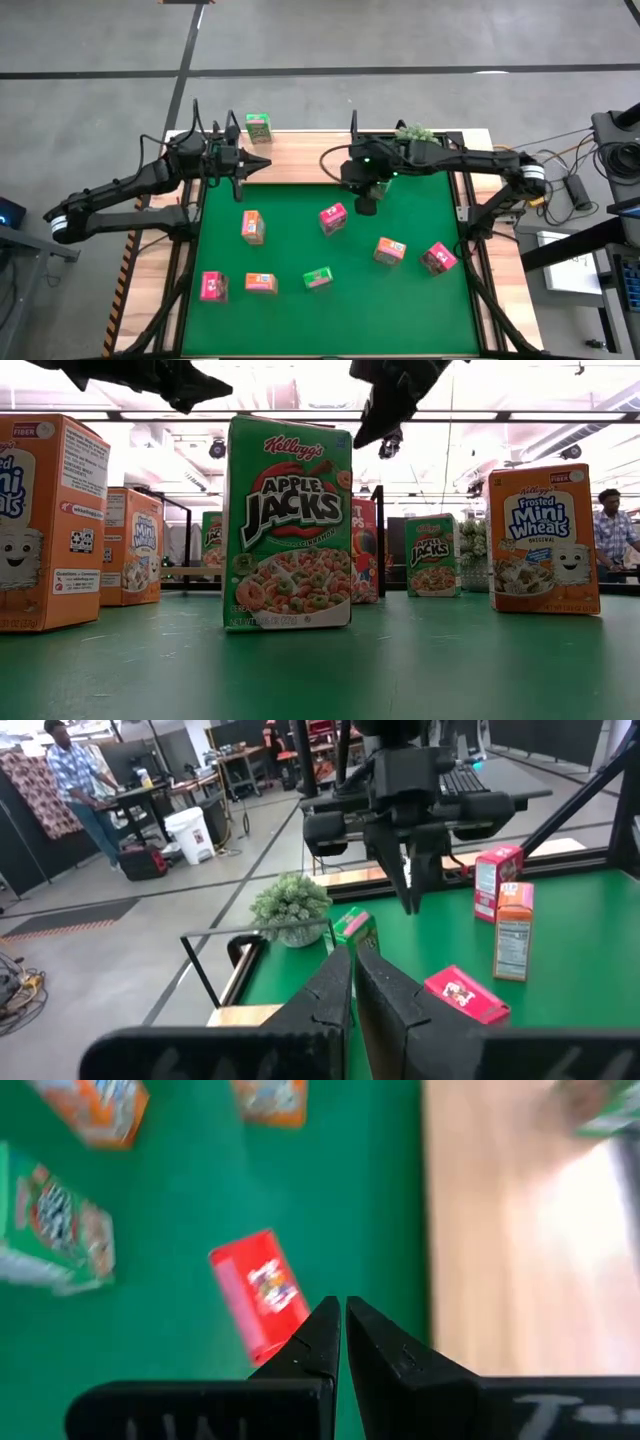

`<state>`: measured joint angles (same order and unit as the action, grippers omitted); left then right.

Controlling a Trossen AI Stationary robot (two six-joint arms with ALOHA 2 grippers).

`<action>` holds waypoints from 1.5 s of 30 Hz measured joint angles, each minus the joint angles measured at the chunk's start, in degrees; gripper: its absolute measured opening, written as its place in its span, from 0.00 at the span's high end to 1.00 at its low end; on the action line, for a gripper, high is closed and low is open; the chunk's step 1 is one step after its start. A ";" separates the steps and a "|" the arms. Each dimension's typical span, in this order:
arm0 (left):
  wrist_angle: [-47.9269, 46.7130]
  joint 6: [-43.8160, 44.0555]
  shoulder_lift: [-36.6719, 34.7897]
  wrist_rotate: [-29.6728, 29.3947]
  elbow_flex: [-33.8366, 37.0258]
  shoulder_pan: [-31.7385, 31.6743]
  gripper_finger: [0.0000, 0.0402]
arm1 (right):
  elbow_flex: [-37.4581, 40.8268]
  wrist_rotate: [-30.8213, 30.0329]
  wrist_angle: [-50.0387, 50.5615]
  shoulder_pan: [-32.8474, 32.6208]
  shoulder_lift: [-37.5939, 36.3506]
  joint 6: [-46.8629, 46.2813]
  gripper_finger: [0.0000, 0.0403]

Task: Stack cereal on shelf
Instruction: Put the top red cereal box on the shelf

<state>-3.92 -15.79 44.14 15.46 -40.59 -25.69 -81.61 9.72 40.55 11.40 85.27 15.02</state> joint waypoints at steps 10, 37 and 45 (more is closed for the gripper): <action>0.01 0.42 0.00 0.02 0.66 0.00 1.00 | -4.29 1.31 2.72 -0.06 6.94 -0.25 0.93; 0.01 0.37 0.98 0.02 0.66 -0.02 1.00 | -5.75 -2.52 4.80 -4.76 15.03 -0.89 0.33; 0.05 0.02 1.03 0.02 0.66 0.00 1.00 | -5.72 -2.30 6.08 -4.76 16.99 -1.00 0.38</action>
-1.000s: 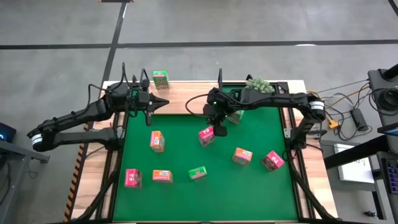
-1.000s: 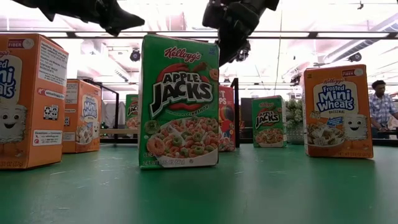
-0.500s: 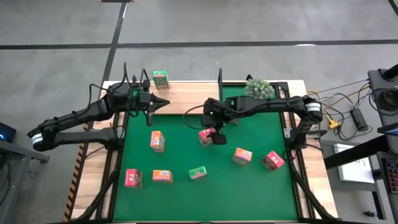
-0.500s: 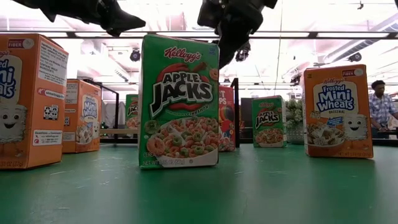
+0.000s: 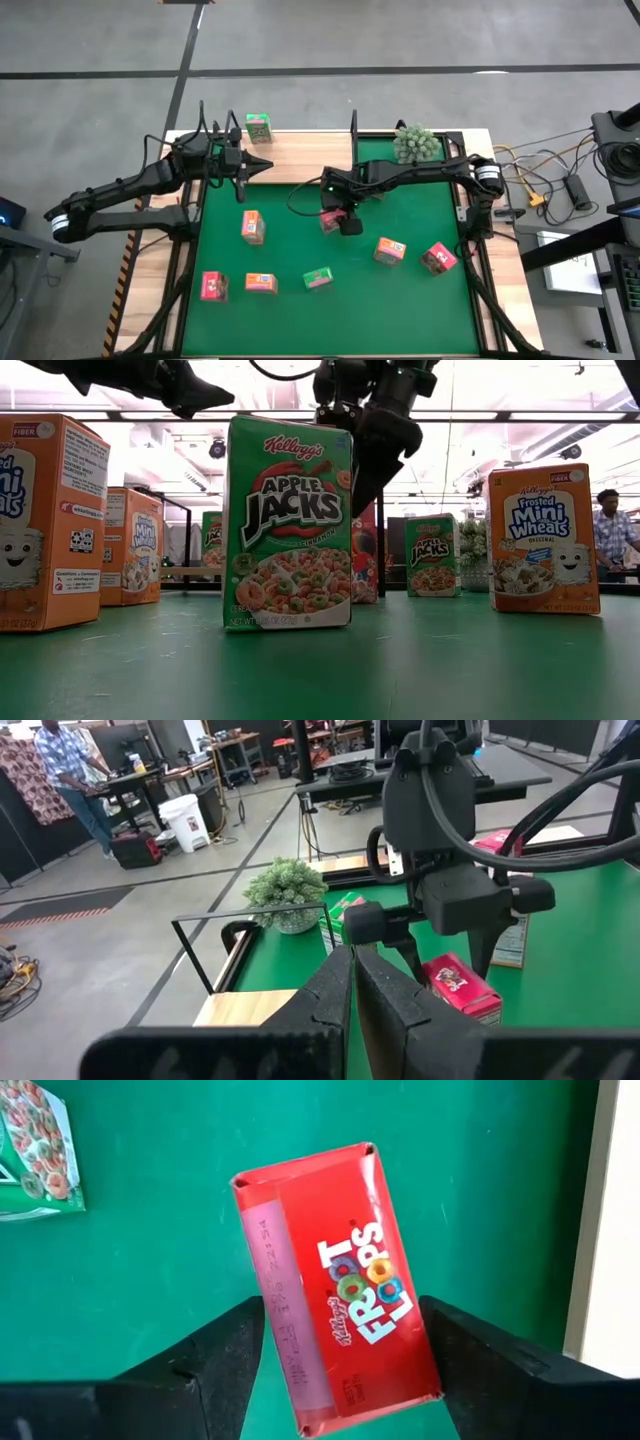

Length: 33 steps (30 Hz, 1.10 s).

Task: Stack cereal on shelf
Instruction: Put the top red cereal box on the shelf

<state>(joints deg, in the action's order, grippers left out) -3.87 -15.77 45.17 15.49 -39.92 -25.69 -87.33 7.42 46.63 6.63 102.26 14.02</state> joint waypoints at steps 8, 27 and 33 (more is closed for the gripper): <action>-0.04 0.00 0.07 0.00 0.00 -0.02 1.00 | 0.00 0.04 -0.41 0.00 -0.44 -1.01 0.46; -0.01 0.00 0.07 0.00 0.00 -0.02 1.00 | -5.36 0.02 -0.17 0.00 -0.55 -3.54 0.57; 0.12 -0.23 0.07 0.00 0.00 -0.01 1.00 | -12.17 -0.85 -0.28 1.59 -0.55 -1.80 0.57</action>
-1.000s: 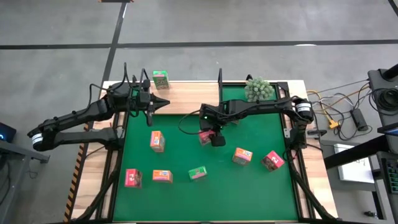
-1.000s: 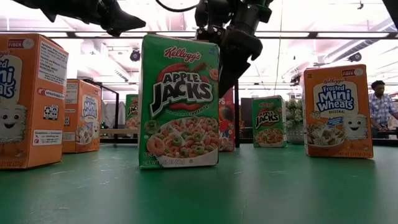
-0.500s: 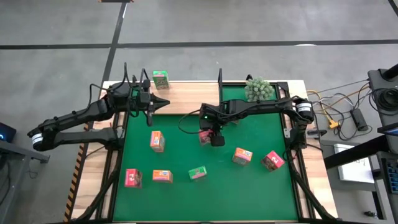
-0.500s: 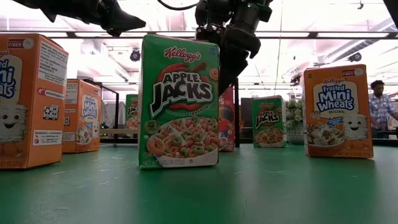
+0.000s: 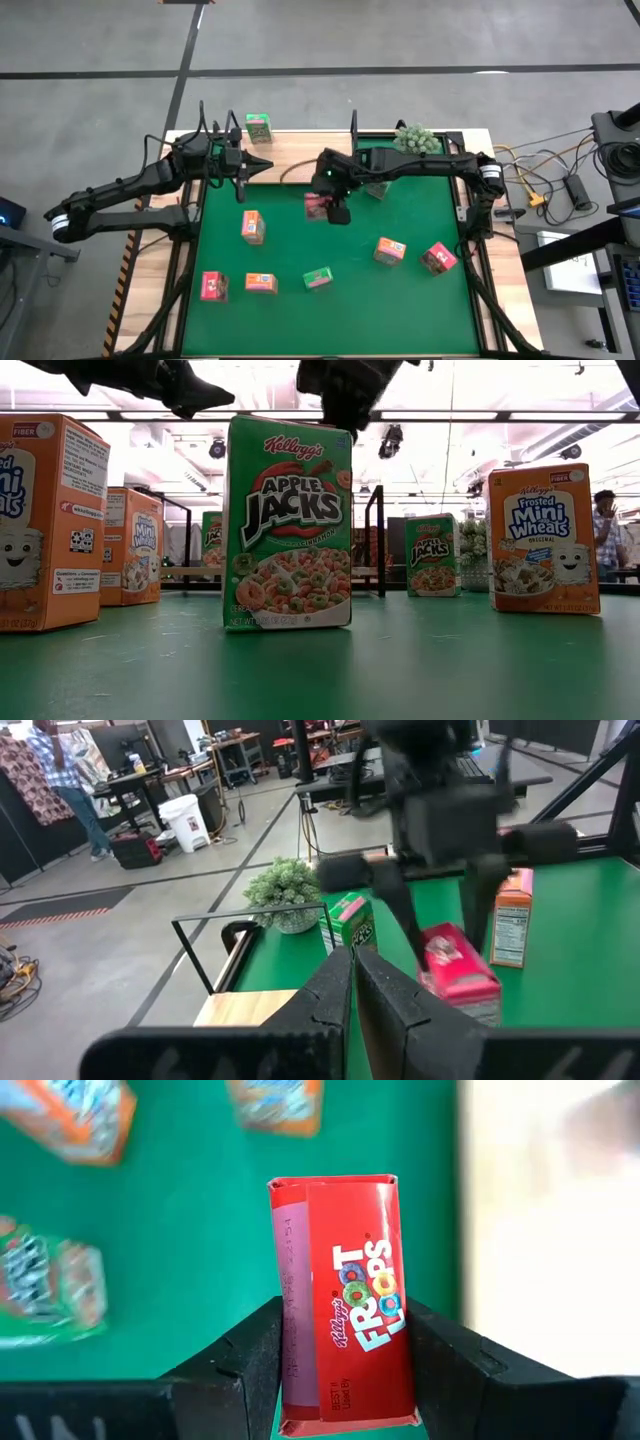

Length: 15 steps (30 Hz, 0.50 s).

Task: Stack cereal on shelf
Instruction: Put the top red cereal box on the shelf

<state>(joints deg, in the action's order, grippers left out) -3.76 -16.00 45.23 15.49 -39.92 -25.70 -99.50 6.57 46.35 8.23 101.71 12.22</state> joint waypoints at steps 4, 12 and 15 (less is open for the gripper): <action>0.66 -0.23 0.00 0.00 0.00 -0.01 1.00 | -3.97 -3.72 -0.49 2.27 0.38 3.00 0.57; 1.80 -3.25 -1.82 -0.91 -0.44 0.01 1.00 | -12.16 -3.68 -1.27 8.39 5.23 7.54 0.59; 1.85 -4.96 -3.02 -4.47 -0.44 0.01 1.00 | -16.42 -3.59 -1.33 10.21 8.71 9.91 0.60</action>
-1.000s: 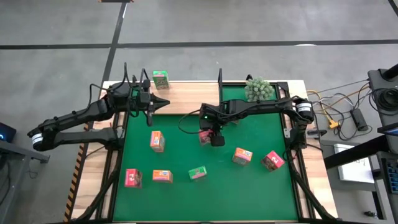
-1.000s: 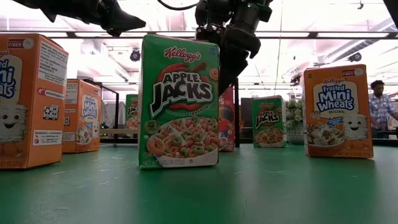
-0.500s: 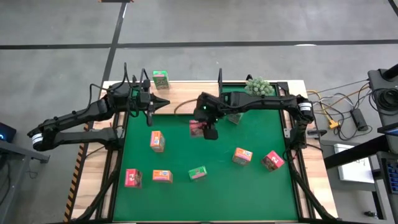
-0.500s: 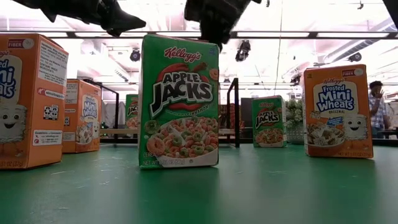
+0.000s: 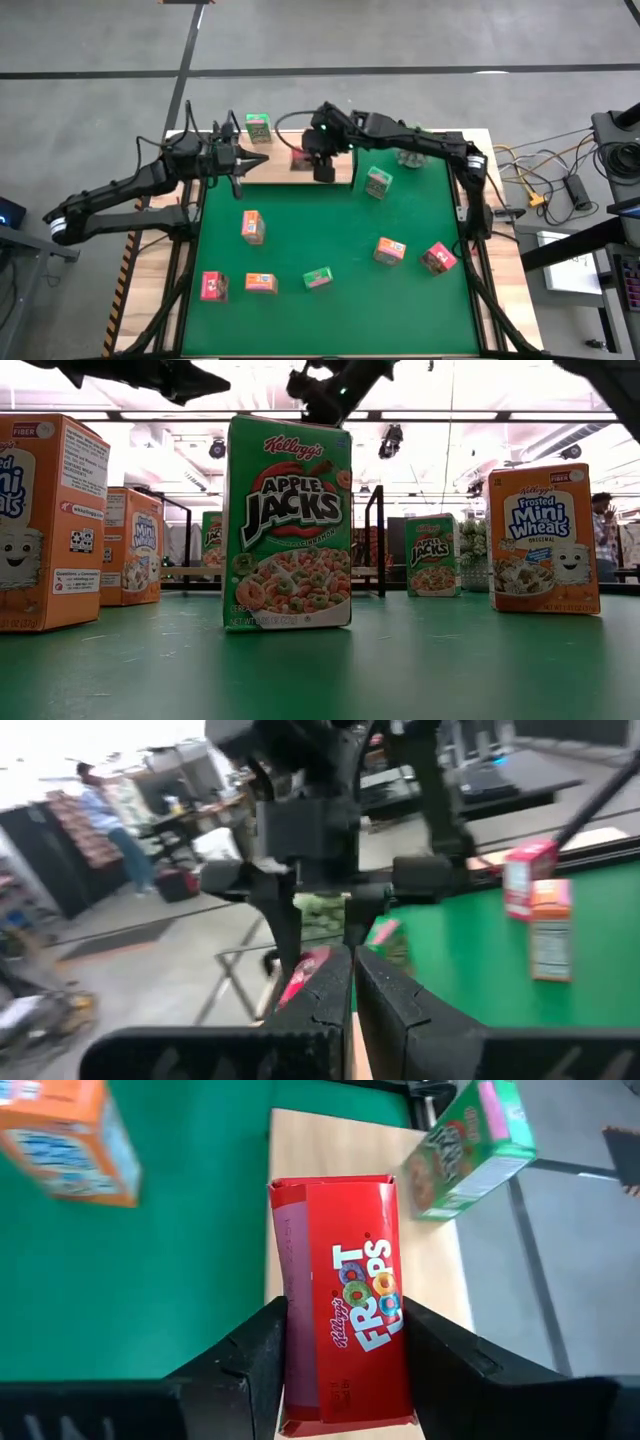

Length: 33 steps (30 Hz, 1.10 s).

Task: Stack cereal on shelf
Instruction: Put the top red cereal box on the shelf

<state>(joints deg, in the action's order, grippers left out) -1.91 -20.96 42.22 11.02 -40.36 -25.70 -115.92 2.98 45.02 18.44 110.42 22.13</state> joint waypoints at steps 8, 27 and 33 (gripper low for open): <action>-0.57 -0.87 -2.51 -6.02 0.44 -0.06 1.00 | -12.36 0.46 0.84 5.04 10.18 2.89 0.61; -1.60 -1.30 -2.93 -6.07 0.55 0.00 1.00 | -18.88 6.39 1.81 11.95 18.07 6.03 0.53; -1.58 -1.08 -2.75 -6.07 0.55 0.00 1.00 | -18.88 5.92 0.91 12.04 19.24 6.53 0.46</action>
<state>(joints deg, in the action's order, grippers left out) -3.49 -22.04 39.47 4.95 -39.81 -25.69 -134.80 8.91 45.92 30.48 129.66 28.67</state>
